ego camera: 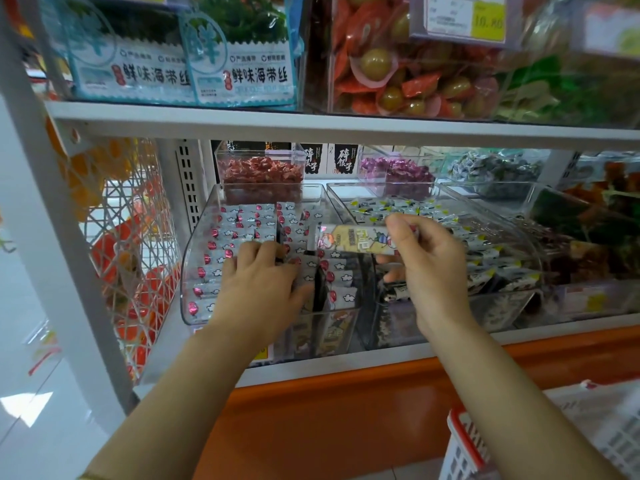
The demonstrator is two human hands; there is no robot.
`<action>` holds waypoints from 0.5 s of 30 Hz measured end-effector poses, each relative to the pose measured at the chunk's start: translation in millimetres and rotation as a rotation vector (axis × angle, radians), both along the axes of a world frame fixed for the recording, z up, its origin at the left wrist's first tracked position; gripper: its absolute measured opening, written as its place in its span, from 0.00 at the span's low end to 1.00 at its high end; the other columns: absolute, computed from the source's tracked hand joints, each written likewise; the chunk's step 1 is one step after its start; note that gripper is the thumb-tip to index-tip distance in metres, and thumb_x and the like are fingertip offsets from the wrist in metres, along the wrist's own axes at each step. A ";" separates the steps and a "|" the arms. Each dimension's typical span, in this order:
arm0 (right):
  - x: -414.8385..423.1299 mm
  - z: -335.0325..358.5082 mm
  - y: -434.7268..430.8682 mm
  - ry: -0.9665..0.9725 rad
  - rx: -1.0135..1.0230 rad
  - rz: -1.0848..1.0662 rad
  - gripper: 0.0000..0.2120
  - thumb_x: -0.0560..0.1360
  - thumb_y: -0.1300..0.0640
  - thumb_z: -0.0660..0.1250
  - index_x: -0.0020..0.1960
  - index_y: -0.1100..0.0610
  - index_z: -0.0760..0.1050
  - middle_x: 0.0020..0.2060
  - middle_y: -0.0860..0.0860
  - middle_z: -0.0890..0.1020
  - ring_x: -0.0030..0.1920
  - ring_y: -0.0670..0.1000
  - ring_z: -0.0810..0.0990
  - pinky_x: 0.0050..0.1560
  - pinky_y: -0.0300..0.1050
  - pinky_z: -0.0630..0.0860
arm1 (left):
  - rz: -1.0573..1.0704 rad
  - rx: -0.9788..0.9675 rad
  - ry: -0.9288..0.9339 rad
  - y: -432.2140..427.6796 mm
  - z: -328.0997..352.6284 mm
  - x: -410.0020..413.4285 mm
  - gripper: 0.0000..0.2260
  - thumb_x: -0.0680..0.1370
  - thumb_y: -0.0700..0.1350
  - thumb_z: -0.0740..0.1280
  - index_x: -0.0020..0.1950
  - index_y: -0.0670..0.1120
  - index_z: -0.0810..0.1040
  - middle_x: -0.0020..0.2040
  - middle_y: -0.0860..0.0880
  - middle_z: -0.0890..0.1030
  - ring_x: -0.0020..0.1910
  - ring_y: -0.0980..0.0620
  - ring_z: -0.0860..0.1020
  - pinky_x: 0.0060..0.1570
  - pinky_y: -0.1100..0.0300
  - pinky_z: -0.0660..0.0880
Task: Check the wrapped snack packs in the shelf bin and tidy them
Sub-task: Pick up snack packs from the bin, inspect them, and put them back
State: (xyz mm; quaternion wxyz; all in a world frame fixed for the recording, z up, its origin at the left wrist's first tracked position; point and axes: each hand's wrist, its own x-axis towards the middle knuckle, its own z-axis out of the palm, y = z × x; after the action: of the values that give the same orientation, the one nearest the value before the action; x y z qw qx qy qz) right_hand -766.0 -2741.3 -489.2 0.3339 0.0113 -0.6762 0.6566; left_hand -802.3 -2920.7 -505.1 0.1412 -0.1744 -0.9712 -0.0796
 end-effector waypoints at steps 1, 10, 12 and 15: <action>0.5 -0.3 -0.3 0.006 0.026 -0.003 0.05 0.76 0.55 0.66 0.43 0.47 0.77 0.33 0.41 0.80 0.31 0.44 0.80 0.26 0.39 0.77 | 0.007 -0.012 0.001 0.4 -0.7 -0.6 0.21 0.78 0.60 0.55 0.65 0.53 0.74 0.69 0.50 0.63 0.68 0.46 0.55 0.67 0.47 0.55; -1.0 1.3 -1.2 -0.089 0.169 0.120 0.15 0.72 0.60 0.71 0.52 0.42 0.75 0.58 0.46 0.75 0.50 0.52 0.82 0.47 0.43 0.80 | -0.044 0.244 -0.051 0.7 2.7 -0.9 0.06 0.75 0.54 0.66 0.44 0.53 0.74 0.60 0.51 0.70 0.61 0.48 0.61 0.60 0.51 0.61; -0.6 4.4 -1.3 -0.108 0.296 0.106 0.17 0.72 0.59 0.71 0.54 0.41 0.74 0.55 0.38 0.75 0.58 0.55 0.77 0.58 0.54 0.76 | -0.063 0.278 -0.068 -2.0 4.3 -0.4 0.05 0.74 0.53 0.68 0.41 0.54 0.74 0.60 0.53 0.70 0.61 0.48 0.61 0.60 0.52 0.60; -3.0 8.9 -0.6 -0.096 0.407 0.090 0.18 0.72 0.57 0.72 0.57 0.43 0.71 0.52 0.37 0.75 0.57 0.47 0.77 0.59 0.48 0.75 | -0.101 0.291 -0.060 -9.1 7.6 -0.3 0.07 0.74 0.51 0.69 0.37 0.55 0.74 0.62 0.54 0.70 0.62 0.49 0.60 0.60 0.53 0.60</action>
State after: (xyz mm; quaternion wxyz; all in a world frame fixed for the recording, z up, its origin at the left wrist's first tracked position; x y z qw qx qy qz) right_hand -769.0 -2741.8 -480.2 0.2623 0.0775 -0.8088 0.5206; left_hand -802.5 -2929.8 -497.5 0.1317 -0.1983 -0.9432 -0.2317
